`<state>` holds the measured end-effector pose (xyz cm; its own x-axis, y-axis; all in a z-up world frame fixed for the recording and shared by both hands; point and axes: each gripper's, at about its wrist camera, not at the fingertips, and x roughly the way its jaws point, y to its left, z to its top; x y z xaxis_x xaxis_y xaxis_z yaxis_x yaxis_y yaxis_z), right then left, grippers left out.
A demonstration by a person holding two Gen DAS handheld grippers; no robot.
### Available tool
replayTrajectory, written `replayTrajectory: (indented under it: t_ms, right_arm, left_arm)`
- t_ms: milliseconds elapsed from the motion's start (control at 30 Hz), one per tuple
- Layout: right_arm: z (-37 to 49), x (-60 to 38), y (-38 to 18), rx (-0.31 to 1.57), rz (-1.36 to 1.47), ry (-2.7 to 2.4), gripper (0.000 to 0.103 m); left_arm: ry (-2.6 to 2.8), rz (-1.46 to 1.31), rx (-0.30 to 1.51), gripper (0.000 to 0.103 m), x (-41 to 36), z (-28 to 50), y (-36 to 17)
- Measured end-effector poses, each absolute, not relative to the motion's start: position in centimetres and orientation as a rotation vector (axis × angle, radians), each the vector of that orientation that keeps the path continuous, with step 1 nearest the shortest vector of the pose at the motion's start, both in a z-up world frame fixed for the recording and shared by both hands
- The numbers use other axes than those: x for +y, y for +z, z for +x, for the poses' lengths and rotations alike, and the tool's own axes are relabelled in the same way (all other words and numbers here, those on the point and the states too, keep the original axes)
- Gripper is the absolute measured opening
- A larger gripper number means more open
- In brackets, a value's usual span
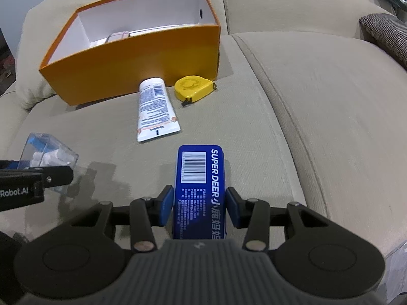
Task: Organize rigid objects
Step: 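Lift and carry the pill box and blue box over the orange box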
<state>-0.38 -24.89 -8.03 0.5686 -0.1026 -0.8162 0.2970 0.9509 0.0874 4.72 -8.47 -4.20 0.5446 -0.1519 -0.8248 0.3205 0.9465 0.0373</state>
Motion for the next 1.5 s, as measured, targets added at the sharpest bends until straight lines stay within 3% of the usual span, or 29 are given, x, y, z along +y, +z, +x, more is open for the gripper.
replayTrajectory:
  t_ms: [733, 1100, 1500]
  right_arm:
    - [-3.7, -23.1, -1.3, 0.843, 0.249, -0.136, 0.046]
    - [11.2, -25.5, 6.6, 0.723, 0.132, -0.055, 0.046]
    - [25.9, -28.9, 1.6, 0.893, 0.055, -0.079, 0.046]
  left_arm:
    - [-0.295, 0.16, 0.865, 0.052, -4.8, 1.2, 0.2]
    - [-0.328, 0.111, 0.774, 0.052, -7.0, 15.5, 8.0]
    - [-0.23, 0.228, 0.835, 0.052, -10.4, 27.7, 3.8]
